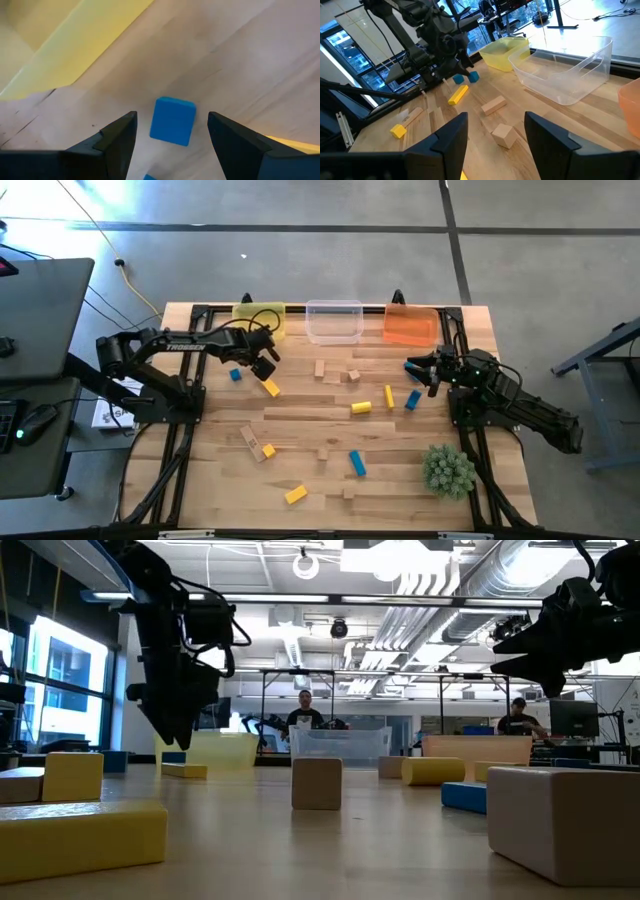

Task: Sort & place blocks by color
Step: Put the blue block into the yellow bin

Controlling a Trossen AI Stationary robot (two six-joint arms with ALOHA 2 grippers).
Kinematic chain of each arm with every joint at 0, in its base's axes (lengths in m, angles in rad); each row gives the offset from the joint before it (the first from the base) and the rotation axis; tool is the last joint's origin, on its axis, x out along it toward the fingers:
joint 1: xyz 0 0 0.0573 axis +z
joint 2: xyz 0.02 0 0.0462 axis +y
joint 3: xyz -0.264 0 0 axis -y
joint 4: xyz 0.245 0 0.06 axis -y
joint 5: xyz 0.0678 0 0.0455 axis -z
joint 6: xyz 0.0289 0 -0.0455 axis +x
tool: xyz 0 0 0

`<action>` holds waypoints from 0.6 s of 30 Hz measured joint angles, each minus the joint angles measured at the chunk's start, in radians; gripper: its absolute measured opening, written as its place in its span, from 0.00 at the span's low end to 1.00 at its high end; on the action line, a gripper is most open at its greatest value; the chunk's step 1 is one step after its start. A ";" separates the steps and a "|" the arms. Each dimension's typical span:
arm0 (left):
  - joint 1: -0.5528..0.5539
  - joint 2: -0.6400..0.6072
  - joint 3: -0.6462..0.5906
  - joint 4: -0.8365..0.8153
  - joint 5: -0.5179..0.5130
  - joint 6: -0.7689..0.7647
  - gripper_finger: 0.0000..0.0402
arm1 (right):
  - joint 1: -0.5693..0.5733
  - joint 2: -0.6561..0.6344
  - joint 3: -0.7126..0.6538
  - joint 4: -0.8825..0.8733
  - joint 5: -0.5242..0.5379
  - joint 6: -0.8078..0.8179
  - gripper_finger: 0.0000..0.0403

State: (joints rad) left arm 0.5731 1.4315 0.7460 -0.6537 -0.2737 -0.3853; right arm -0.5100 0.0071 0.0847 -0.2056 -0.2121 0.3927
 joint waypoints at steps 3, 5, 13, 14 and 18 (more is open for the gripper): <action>0.013 0.000 0.000 -0.002 0.000 0.013 0.58 | 0.000 0.000 0.000 0.000 0.000 0.000 0.45; 0.025 0.000 0.000 -0.001 0.009 0.020 0.58 | 0.000 0.000 0.000 0.000 0.000 0.000 0.45; 0.045 0.014 0.000 0.003 0.061 0.040 0.58 | 0.000 0.000 0.000 0.000 0.000 0.000 0.45; 0.045 0.024 0.000 0.002 0.061 0.041 0.58 | 0.000 0.000 0.000 0.000 0.000 0.000 0.45; 0.045 0.068 0.000 0.014 0.061 0.041 0.58 | 0.000 0.000 0.000 0.000 0.000 0.000 0.45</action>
State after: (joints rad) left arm 0.6178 1.4994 0.7459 -0.6393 -0.2123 -0.3447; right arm -0.5099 0.0071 0.0848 -0.2055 -0.2123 0.3927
